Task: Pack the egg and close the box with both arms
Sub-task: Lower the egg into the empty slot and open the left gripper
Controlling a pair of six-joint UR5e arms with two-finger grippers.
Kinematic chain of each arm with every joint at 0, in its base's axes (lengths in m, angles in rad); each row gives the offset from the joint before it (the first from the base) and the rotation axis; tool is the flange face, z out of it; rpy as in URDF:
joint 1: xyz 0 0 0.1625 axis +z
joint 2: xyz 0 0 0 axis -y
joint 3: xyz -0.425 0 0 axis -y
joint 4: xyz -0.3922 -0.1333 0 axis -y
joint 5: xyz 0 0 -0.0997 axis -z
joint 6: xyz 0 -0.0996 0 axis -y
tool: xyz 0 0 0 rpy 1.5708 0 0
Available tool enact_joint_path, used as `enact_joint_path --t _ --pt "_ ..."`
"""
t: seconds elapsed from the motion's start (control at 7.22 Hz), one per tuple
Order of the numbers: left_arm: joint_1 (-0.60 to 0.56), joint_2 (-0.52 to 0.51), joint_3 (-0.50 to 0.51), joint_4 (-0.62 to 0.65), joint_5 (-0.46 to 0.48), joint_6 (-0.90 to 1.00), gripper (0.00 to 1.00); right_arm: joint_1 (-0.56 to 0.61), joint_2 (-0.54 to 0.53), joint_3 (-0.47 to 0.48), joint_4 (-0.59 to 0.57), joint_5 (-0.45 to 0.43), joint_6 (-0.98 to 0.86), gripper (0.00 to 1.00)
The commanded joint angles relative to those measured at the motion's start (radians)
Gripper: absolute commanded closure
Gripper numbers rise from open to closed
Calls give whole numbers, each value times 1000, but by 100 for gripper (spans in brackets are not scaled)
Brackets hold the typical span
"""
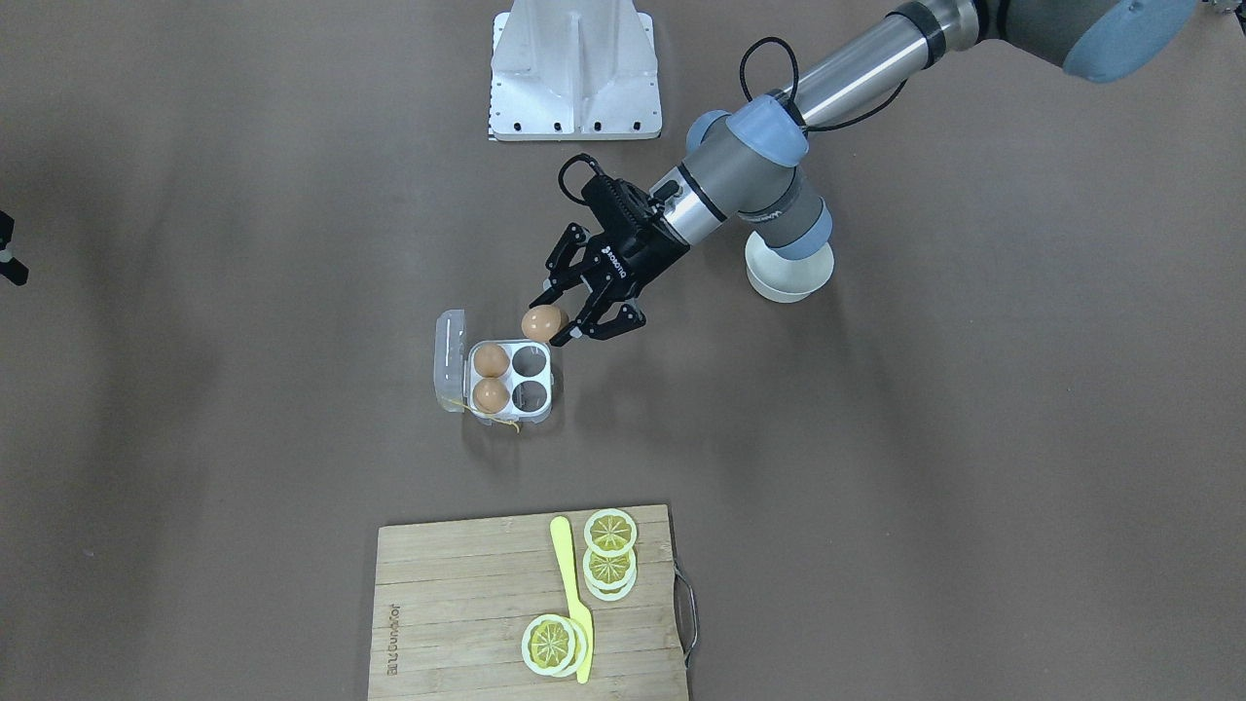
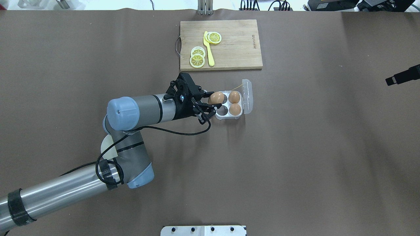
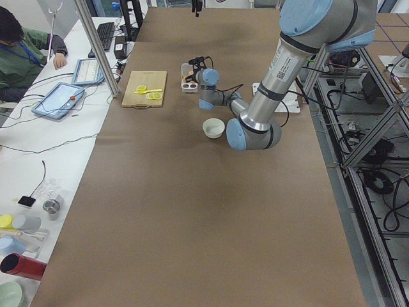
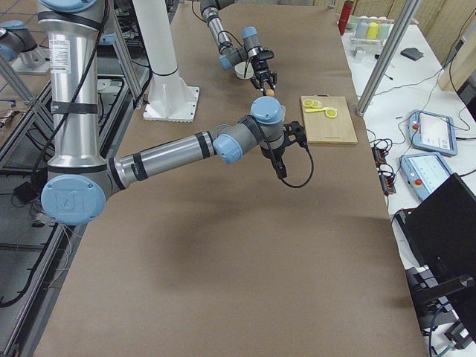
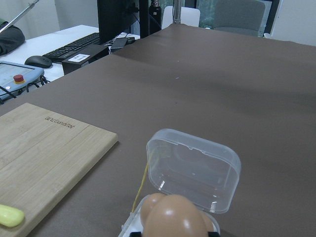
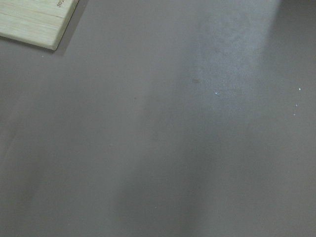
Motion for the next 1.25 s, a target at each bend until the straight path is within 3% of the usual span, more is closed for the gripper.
enact_joint_path --t 0.0,1.11 --pt "26 -20 42 -11 48 11 100 0 0 0 -1 2 0 0" --pt "49 -74 113 -1 114 13 96 0 -1 -2 -1 0 0 0"
